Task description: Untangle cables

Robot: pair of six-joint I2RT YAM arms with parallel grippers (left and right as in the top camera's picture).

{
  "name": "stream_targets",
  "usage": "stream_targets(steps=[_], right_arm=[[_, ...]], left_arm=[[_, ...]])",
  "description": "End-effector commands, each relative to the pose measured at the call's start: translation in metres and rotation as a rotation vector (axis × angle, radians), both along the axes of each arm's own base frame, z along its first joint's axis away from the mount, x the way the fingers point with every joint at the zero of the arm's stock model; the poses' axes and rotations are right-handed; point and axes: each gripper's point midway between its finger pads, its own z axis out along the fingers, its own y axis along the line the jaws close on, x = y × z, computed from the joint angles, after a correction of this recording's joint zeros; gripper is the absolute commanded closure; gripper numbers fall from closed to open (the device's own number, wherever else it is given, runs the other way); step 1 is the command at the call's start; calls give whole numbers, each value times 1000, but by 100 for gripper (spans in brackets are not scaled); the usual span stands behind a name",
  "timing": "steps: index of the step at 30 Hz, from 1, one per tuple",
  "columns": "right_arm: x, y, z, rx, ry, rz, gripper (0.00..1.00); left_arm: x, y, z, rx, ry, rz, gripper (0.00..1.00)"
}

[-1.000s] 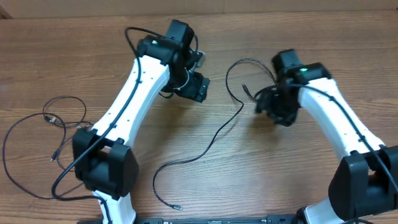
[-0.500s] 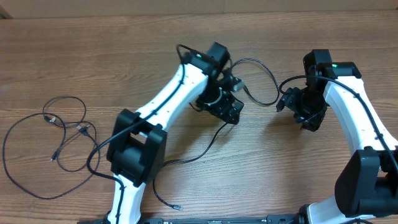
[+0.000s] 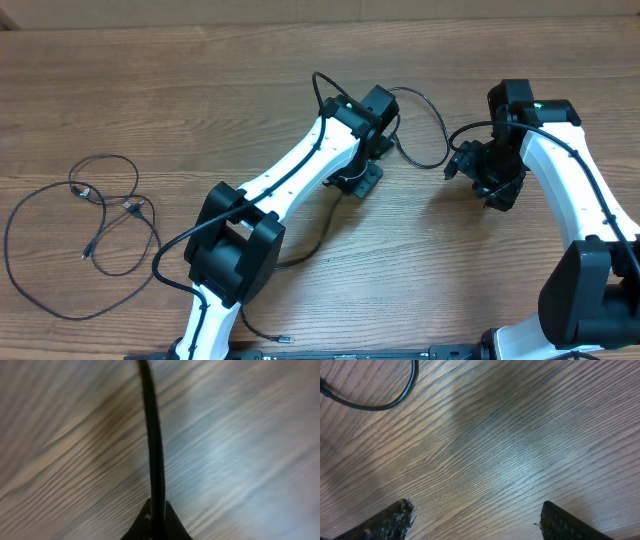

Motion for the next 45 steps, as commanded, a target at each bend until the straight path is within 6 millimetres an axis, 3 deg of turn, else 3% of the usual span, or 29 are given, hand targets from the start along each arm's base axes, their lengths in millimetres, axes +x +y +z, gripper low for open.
stream_targets(steps=[1,6,8,10,15,17,20,25,45], right_arm=[[2,-1,1,-9,-9,10,19],[-3,-1,-5,-9,7,10,20],[-7,-1,-11,-9,20,10,20],[-14,-1,-21,-9,40,9,20],[-23,0,-37,-6,61,9,20],[-24,1,-38,4,62,9,20],[-23,3,-38,16,60,8,20],[-24,4,-38,18,61,8,20],[-23,4,-38,18,60,8,20]], left_arm=[[45,40,44,178,-254,155,96],[84,106,131,328,-574,381,96],[93,146,174,356,-689,517,96],[90,192,209,342,-753,680,96],[62,288,266,251,-827,1017,96],[50,307,279,185,-827,1081,96],[35,324,292,93,-819,1145,96],[8,354,308,94,-844,1232,96],[-5,372,319,198,-904,1266,96]])
